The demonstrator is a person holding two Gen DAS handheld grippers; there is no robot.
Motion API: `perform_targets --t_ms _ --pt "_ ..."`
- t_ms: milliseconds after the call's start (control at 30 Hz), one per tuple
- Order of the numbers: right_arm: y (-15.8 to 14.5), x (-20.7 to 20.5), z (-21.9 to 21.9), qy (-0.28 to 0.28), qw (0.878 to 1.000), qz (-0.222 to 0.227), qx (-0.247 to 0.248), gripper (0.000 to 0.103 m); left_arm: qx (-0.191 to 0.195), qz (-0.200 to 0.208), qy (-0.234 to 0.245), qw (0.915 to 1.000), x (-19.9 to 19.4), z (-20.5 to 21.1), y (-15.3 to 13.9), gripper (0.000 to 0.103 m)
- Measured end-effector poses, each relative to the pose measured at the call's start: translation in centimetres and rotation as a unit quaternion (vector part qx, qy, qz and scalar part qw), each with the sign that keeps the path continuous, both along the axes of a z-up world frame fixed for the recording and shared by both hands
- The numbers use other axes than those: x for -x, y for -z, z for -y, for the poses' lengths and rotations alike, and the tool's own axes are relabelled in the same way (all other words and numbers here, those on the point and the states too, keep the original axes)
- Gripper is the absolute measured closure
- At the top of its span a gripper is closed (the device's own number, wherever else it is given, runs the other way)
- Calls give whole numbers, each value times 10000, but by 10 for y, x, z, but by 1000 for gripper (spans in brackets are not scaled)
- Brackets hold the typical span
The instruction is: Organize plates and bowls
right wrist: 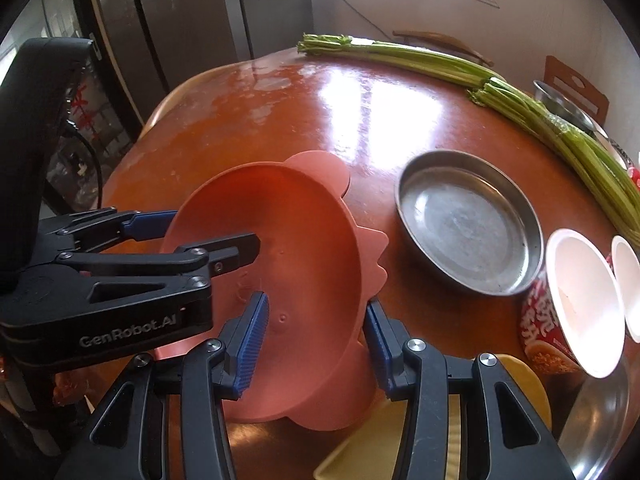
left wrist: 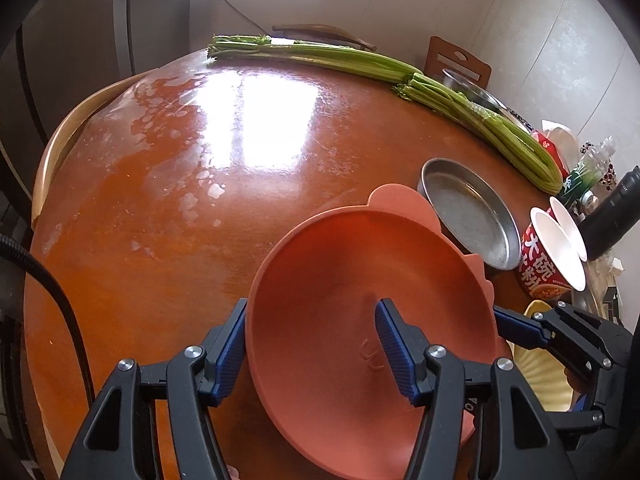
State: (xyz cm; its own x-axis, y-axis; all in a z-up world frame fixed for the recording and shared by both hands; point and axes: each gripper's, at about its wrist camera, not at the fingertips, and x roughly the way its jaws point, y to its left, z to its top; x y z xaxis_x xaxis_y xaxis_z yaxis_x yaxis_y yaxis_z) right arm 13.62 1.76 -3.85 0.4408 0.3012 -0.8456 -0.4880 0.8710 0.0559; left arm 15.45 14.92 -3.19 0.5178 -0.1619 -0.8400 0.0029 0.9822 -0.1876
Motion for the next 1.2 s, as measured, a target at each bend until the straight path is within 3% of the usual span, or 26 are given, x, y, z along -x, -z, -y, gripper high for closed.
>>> perform_targets --t_ms 367,700,967,1200 --pt "9 -19 -27 93 9994 -198 -254 53 -118 23 -262 9996 -22 -29 0 42" --pt "13 -12 -30 38 9992 -288 -266 53 -112 59 -327 9994 -30 -32 8 42" --pt "17 0 -26 -52 9990 -367 -238 53 -131 172 -280 9994 -33 -28 7 41" --pt "2 1 4 328 9988 -83 -368 53 -227 313 -393 9985 -29 -30 1 37"
